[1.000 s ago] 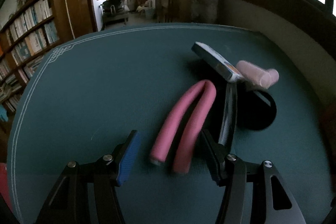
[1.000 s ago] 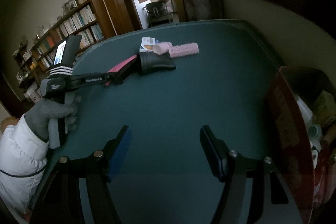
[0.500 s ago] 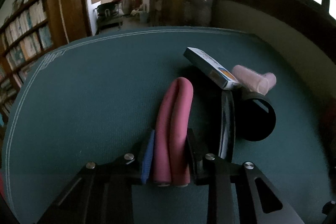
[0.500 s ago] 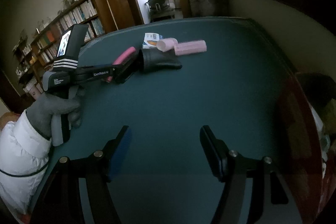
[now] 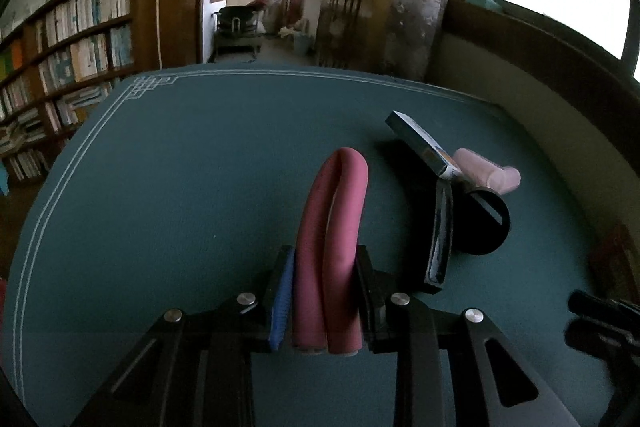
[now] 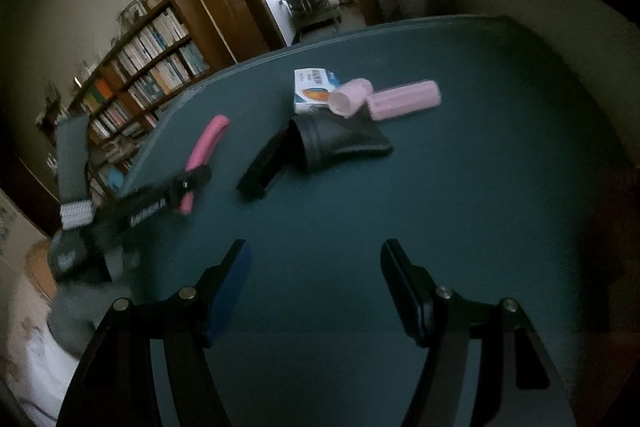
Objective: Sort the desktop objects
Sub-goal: 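Grasp the black hair dryer nozzle with the right tool while the left tool holds the curlers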
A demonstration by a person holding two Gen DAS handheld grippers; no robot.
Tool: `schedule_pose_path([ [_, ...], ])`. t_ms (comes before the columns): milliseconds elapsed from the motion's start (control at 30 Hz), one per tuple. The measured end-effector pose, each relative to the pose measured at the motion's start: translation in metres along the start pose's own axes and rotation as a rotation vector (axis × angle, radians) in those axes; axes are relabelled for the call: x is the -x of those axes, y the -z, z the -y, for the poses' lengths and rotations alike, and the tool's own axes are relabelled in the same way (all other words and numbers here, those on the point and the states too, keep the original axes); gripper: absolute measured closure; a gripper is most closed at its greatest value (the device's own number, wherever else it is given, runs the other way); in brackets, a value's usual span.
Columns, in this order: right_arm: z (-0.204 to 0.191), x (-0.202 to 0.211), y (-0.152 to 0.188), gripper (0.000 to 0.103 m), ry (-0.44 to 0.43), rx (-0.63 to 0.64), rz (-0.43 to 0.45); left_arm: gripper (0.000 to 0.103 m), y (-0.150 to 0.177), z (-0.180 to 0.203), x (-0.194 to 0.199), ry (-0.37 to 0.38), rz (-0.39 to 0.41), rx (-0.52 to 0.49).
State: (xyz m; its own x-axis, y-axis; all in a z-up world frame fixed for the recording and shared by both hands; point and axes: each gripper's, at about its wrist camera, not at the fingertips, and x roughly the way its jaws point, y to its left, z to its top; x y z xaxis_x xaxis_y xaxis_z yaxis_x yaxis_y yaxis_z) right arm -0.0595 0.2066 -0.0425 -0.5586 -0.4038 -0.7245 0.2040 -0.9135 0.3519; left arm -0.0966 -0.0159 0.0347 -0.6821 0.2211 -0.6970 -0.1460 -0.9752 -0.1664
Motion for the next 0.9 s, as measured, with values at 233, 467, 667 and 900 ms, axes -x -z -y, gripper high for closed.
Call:
schedule_pose_path([
  [233,-0.009,-0.033,-0.033,0.032,0.127,0.021,0.063,0.073,0.005,-0.008,0.003,0.015,-0.007,0.031],
  [467,-0.011,-0.065,-0.047,0.032,0.245,0.057,0.074,0.073,0.008,-0.011,-0.001,0.023,-0.022,0.043],
  [667,0.013,-0.060,-0.046,0.032,0.303,0.019,0.067,0.073,0.009,-0.007,-0.002,0.028,-0.024,0.039],
  [900,0.055,-0.035,-0.036,0.032,0.324,-0.099,0.078,0.073,0.010,-0.004,-0.002,0.029,-0.026,0.040],
])
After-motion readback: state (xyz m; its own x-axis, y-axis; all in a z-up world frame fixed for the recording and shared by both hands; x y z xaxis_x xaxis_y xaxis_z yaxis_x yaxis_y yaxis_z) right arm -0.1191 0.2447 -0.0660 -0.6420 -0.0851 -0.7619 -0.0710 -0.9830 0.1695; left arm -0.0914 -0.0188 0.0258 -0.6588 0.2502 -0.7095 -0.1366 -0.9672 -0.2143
